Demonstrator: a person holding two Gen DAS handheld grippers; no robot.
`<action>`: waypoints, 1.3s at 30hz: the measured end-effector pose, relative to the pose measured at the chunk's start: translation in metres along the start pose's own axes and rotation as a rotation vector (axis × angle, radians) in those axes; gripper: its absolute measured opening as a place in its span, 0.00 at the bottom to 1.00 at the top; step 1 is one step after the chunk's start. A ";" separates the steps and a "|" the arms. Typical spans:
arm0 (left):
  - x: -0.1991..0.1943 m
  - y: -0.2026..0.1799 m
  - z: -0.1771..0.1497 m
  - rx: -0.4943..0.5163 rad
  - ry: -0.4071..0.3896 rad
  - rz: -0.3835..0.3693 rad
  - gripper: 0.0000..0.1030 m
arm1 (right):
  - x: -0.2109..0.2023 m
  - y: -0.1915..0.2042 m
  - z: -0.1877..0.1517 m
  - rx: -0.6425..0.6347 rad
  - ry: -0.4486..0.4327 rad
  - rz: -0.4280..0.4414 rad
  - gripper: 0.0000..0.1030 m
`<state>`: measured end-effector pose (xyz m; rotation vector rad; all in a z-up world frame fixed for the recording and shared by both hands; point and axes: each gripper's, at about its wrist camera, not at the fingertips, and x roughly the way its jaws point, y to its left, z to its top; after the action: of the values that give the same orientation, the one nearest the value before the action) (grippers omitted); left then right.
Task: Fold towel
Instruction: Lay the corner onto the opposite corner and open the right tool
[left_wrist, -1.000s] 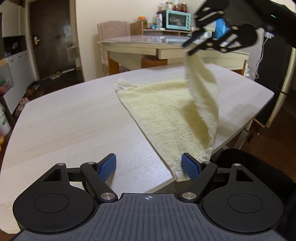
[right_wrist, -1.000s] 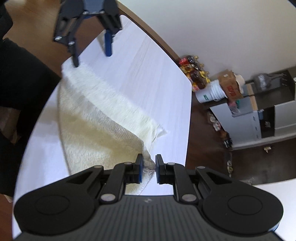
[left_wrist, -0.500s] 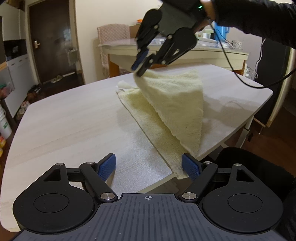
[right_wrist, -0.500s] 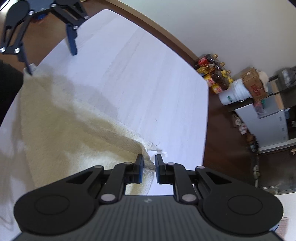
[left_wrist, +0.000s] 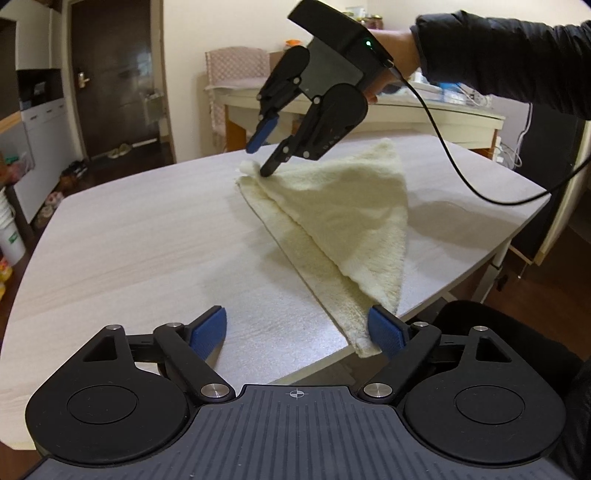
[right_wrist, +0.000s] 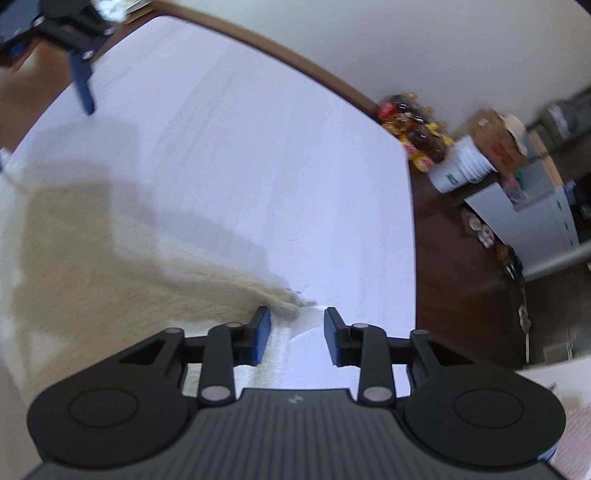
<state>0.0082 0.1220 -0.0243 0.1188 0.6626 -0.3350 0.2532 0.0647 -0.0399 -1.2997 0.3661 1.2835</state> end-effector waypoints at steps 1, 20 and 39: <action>-0.001 0.001 0.000 -0.006 -0.001 0.001 0.87 | 0.001 -0.001 0.000 0.015 0.000 -0.009 0.30; -0.011 0.014 -0.007 -0.062 -0.015 0.013 0.88 | -0.008 -0.038 -0.015 0.230 -0.080 0.213 0.26; -0.014 0.019 -0.011 -0.107 -0.028 0.039 0.88 | 0.009 -0.058 -0.024 0.415 -0.105 0.172 0.13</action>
<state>-0.0018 0.1461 -0.0240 0.0253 0.6486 -0.2630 0.3154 0.0625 -0.0267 -0.8608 0.6428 1.3272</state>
